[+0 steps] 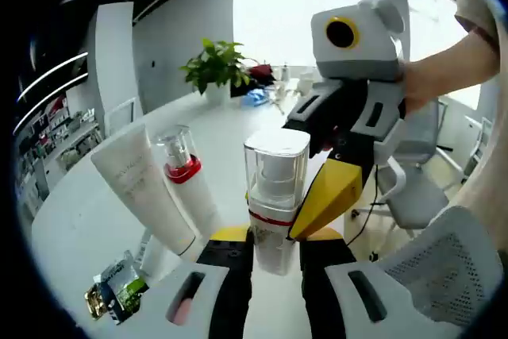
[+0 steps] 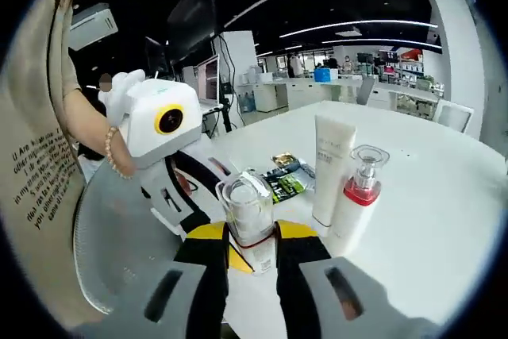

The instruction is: Arrange the skincare products in the storage area until every visible bottle or jar stands upright without overlapping.

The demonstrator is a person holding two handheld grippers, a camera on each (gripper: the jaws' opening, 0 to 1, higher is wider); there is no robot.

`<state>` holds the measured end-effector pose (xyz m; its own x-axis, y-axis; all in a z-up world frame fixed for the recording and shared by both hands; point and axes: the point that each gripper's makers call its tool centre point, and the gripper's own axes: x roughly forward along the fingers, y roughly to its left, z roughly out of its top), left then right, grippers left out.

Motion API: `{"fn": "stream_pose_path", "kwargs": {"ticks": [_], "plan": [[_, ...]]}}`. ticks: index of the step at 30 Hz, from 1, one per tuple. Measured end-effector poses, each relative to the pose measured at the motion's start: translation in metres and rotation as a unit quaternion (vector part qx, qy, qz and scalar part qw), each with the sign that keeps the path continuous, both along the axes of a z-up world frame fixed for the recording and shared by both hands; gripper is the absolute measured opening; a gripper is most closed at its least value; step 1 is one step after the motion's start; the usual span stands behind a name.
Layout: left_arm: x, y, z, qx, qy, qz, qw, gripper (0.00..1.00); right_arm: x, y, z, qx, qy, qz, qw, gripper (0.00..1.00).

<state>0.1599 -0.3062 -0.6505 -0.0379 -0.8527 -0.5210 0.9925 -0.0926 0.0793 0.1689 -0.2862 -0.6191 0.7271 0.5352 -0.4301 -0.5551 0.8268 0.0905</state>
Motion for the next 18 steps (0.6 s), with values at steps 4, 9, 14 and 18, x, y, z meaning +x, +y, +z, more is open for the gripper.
{"fn": "stream_pose_path", "kwargs": {"ticks": [4, 9, 14, 18], "plan": [[0.004, -0.005, -0.017, 0.006, 0.000, -0.002, 1.0000, 0.19, 0.003, -0.004, -0.017, -0.020, 0.015, -0.013, 0.9996, 0.22], [0.008, -0.007, -0.034, 0.013, 0.002, -0.001, 0.9999, 0.19, 0.008, -0.007, -0.033, -0.037, 0.027, -0.017, 0.9988, 0.22], [0.010, -0.008, -0.046, 0.030, 0.003, -0.002, 0.9996, 0.19, 0.011, -0.008, -0.045, -0.047, 0.036, -0.017, 0.9981, 0.22], [0.014, -0.010, -0.050, 0.029, 0.006, -0.001, 0.9996, 0.19, 0.014, -0.011, -0.048, -0.051, 0.036, -0.017, 0.9979, 0.22]]}}
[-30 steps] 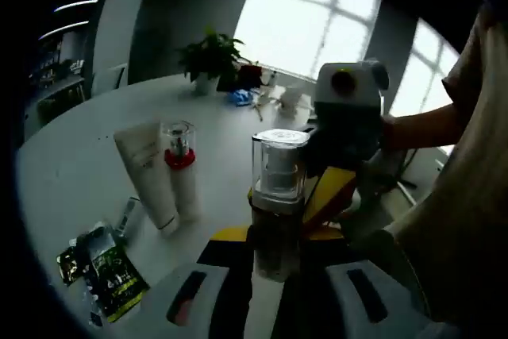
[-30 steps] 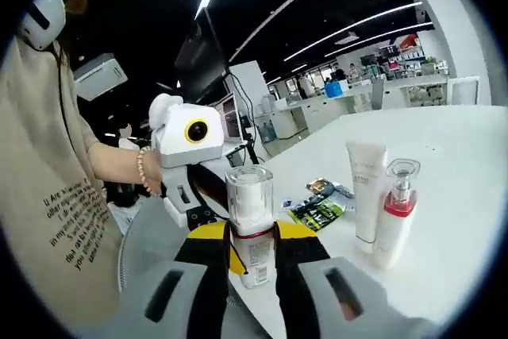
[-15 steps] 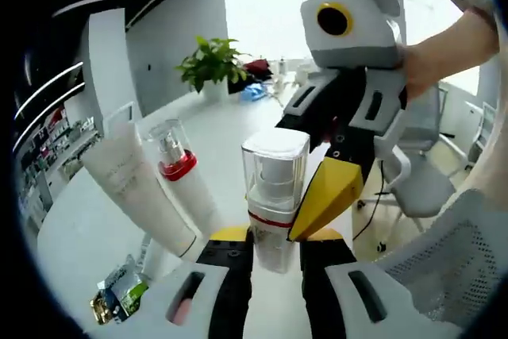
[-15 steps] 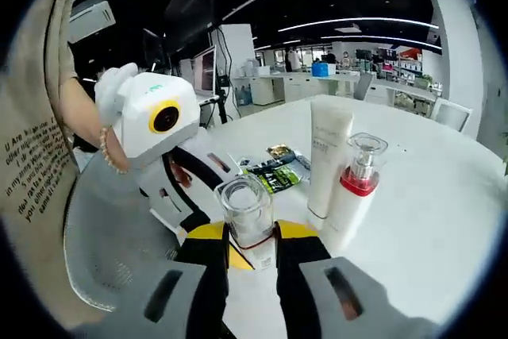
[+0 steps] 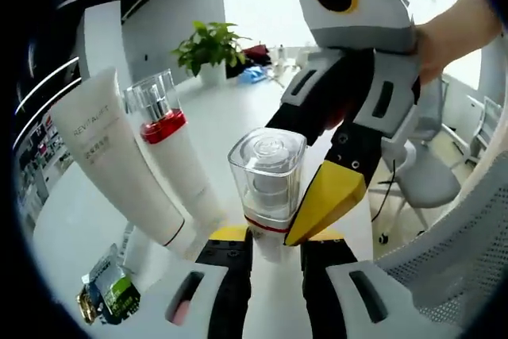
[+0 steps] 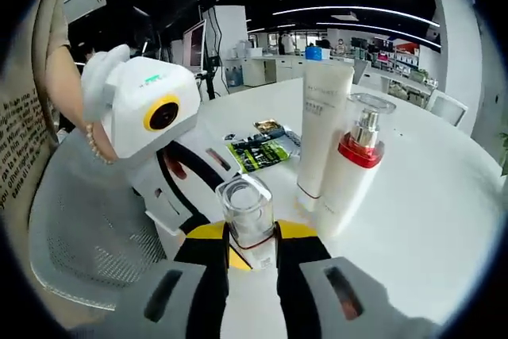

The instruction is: Arrange the skincare products in the storage area until every visible bottle or jar stands upright without overlapping.

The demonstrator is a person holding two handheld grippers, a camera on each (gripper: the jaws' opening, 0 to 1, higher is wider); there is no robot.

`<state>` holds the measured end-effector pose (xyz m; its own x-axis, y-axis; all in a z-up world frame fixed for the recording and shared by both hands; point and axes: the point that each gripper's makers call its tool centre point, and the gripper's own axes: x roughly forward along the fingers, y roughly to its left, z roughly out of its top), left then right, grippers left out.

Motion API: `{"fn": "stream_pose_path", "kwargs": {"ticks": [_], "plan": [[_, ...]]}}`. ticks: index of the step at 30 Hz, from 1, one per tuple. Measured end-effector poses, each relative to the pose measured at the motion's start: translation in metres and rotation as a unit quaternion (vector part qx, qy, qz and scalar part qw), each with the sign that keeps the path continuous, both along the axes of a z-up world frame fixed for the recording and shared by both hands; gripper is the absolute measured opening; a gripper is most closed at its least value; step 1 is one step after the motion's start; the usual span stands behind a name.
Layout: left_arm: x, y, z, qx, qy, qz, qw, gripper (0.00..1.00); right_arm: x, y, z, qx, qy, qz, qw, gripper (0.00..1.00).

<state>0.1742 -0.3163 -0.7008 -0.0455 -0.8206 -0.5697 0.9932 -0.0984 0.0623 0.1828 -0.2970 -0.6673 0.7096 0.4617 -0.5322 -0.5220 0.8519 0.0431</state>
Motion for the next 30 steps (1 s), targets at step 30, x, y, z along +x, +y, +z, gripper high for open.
{"fn": "stream_pose_path", "kwargs": {"ticks": [30], "plan": [[0.038, -0.032, -0.008, 0.009, -0.004, -0.031, 0.9995, 0.20, 0.041, -0.035, -0.005, 0.012, -0.004, -0.038, 0.9992, 0.23]]}}
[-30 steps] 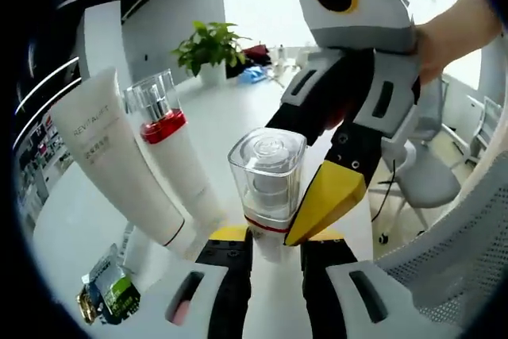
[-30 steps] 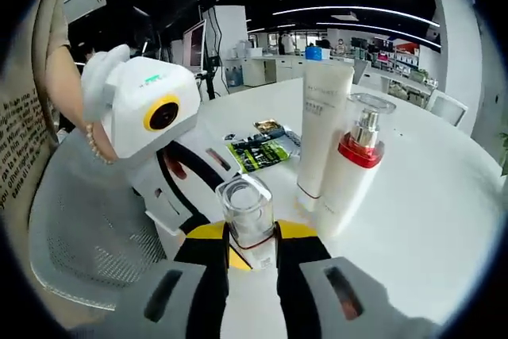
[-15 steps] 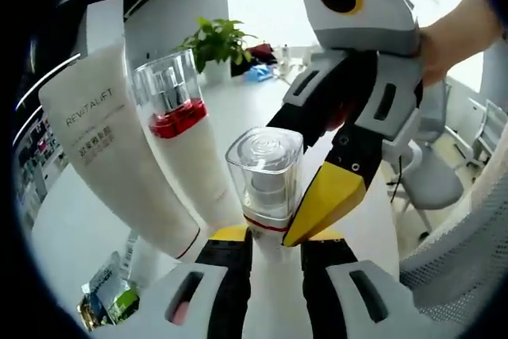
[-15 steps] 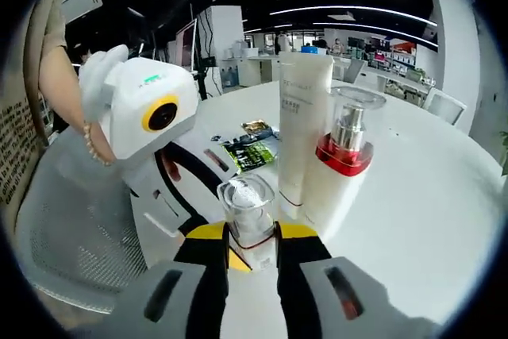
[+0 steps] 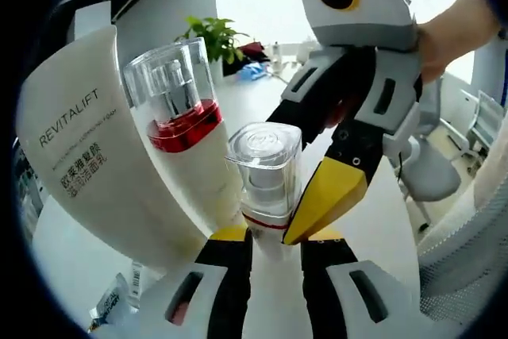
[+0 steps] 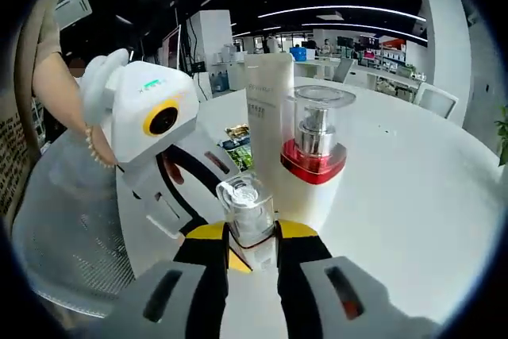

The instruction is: Arrange the skincare products in the storage area until every visible bottle or jar stands upright without overlapping.

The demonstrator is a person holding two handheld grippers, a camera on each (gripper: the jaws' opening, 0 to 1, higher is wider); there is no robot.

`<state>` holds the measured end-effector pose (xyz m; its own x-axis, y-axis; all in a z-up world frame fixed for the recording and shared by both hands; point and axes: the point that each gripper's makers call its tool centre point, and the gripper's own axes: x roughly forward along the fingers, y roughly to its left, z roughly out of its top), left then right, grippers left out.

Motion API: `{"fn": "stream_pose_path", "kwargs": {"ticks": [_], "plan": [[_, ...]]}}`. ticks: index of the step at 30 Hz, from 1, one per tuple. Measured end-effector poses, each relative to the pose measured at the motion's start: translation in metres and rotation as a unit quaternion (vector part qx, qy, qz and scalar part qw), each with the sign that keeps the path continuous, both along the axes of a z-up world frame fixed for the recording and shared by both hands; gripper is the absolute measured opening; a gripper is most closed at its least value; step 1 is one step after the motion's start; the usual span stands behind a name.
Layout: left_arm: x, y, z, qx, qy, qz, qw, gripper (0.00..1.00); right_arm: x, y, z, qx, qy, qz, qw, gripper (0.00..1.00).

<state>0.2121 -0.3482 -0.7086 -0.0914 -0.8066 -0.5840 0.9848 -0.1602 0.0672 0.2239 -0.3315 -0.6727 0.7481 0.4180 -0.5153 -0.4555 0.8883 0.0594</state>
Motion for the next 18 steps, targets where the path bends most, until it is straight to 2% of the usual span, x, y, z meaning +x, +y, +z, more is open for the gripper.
{"fn": "stream_pose_path", "kwargs": {"ticks": [18], "plan": [[0.0025, 0.0006, -0.0079, 0.015, -0.001, 0.002, 0.9999, 0.18, -0.0008, -0.0028, 0.0009, 0.014, 0.012, -0.003, 0.9998, 0.27]]}}
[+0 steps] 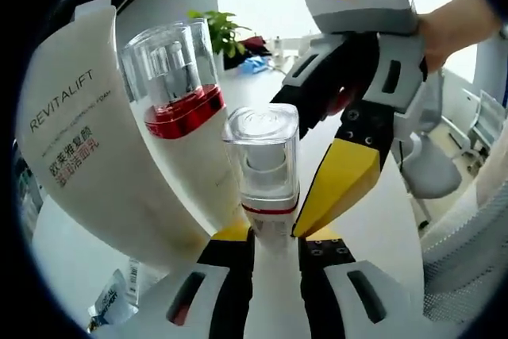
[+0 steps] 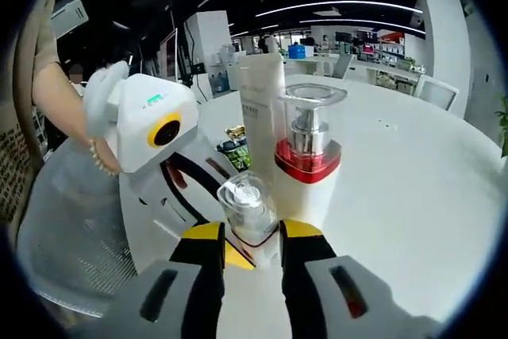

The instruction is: Arrange the skincare products in the storage area until every visible bottle or jar stands upright without overlapping.

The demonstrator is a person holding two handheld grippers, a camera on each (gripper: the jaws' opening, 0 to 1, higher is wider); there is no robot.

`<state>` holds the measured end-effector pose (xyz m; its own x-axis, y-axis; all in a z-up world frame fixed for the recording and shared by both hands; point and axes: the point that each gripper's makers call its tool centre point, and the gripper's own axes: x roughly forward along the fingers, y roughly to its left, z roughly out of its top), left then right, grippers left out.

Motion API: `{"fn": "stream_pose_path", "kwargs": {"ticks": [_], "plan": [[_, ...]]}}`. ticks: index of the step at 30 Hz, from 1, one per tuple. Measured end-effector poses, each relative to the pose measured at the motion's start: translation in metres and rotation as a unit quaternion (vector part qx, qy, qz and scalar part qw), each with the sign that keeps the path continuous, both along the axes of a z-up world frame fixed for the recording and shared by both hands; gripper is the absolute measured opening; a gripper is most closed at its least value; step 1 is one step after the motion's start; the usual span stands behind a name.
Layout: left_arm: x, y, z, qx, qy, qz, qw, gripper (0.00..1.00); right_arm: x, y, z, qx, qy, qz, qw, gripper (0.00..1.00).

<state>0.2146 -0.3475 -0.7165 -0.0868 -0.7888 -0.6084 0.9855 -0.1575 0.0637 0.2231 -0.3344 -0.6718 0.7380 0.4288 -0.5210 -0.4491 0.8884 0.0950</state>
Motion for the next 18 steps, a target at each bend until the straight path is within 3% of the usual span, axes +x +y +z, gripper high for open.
{"fn": "stream_pose_path", "kwargs": {"ticks": [10, 18], "plan": [[0.0019, 0.0042, -0.0010, 0.006, 0.003, -0.007, 1.0000, 0.17, -0.0041, -0.0037, -0.0075, -0.002, 0.010, -0.028, 0.9995, 0.25], [-0.0012, 0.0020, -0.0009, 0.012, 0.010, -0.048, 0.9987, 0.16, -0.0082, -0.0033, -0.0070, 0.015, 0.011, -0.072, 0.9972, 0.25]]}}
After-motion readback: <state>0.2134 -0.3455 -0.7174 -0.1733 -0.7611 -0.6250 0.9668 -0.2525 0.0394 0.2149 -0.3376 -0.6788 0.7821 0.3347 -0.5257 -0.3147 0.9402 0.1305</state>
